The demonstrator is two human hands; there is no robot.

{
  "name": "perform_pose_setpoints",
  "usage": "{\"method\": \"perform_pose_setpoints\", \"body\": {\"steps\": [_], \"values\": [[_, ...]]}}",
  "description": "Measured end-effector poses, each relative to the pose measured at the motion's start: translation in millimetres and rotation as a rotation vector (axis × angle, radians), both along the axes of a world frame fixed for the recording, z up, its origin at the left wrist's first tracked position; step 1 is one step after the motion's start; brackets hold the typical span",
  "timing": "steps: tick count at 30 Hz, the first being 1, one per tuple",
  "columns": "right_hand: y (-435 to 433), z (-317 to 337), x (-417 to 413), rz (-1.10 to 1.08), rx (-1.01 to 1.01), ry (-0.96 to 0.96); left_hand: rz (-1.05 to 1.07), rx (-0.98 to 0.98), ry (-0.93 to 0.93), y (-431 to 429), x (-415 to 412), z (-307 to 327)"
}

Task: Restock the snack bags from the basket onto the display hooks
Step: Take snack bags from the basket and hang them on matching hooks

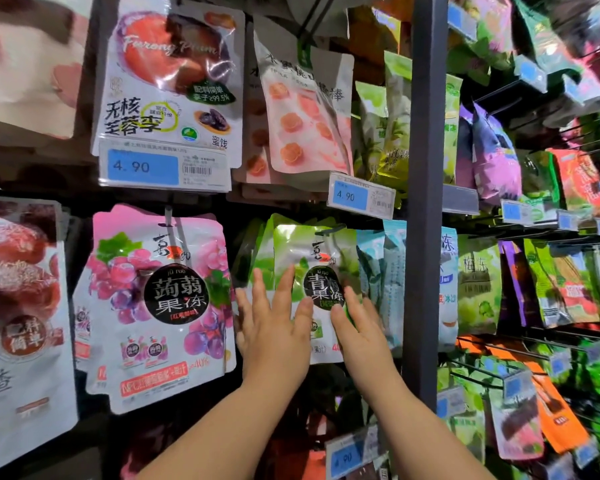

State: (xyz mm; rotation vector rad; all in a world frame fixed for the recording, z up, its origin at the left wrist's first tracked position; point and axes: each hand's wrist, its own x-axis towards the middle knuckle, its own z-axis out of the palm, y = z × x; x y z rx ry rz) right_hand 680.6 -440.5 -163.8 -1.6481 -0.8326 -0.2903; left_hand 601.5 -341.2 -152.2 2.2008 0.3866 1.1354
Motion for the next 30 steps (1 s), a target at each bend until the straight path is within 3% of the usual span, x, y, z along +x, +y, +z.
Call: {"method": "perform_pose_setpoints", "body": {"steps": [14,18,25,30], "values": [[21.4,2.4,17.9,-0.063,-0.059,0.016,-0.048,-0.041,-0.014,29.7,28.0,1.7],[30.6,1.7,28.0,-0.065,-0.091,-0.081,-0.012,-0.031,0.009,35.6,33.1,0.8],[22.4,1.6,25.4,-0.065,-0.099,0.015,-0.026,-0.042,0.022,25.7,25.4,-1.0],[17.4,-7.7,13.8,-0.065,-0.073,-0.065,0.025,-0.020,0.033,18.7,14.1,-6.9]]}}
